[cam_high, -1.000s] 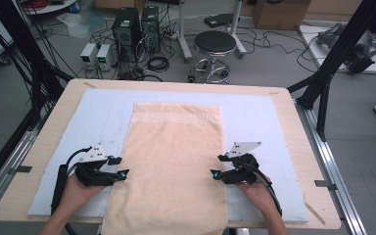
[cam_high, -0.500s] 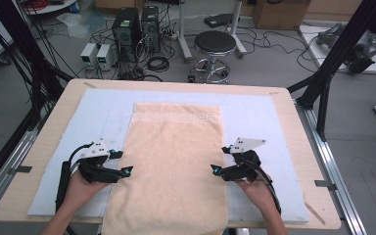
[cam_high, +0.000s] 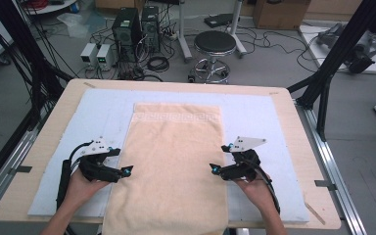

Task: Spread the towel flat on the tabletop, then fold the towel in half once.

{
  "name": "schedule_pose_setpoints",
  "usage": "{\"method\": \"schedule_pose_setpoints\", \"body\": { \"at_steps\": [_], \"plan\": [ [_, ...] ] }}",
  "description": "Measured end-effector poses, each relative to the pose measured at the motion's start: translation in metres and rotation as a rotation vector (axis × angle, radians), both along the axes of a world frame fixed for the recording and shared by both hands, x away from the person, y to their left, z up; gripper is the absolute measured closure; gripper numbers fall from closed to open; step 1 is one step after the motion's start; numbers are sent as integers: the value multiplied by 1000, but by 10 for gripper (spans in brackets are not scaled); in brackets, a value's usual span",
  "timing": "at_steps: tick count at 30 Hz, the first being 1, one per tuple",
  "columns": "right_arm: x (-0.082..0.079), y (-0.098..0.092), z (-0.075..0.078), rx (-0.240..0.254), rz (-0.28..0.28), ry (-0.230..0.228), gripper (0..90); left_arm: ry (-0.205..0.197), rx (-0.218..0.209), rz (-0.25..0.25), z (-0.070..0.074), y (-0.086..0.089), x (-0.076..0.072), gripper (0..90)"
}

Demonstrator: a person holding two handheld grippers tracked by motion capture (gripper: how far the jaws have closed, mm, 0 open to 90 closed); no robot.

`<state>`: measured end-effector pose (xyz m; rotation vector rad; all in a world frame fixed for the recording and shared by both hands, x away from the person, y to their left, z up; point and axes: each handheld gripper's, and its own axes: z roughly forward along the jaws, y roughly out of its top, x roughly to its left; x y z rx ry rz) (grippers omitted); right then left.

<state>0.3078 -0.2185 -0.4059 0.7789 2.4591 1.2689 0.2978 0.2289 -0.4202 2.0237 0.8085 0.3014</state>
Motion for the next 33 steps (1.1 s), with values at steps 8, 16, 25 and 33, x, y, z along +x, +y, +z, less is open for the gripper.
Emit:
{"method": "schedule_pose_setpoints", "body": {
  "at_steps": [8, 16, 25, 33],
  "plan": [
    [0, 3, 1, -10, 5, -6, 210, -12, -15, 26, 2, 2, 0, 97],
    [-1, 4, 0, -20, 13, 0, 211, -8, -14, 29, 1, 3, 1, 93],
    [-2, 4, 0, -41, 16, 4, 210, -4, -15, 32, 1, 5, 3, 93],
    [3, 4, -2, -65, 13, 15, 210, 7, -2, 24, 0, 4, 6, 95]
  ]
}}
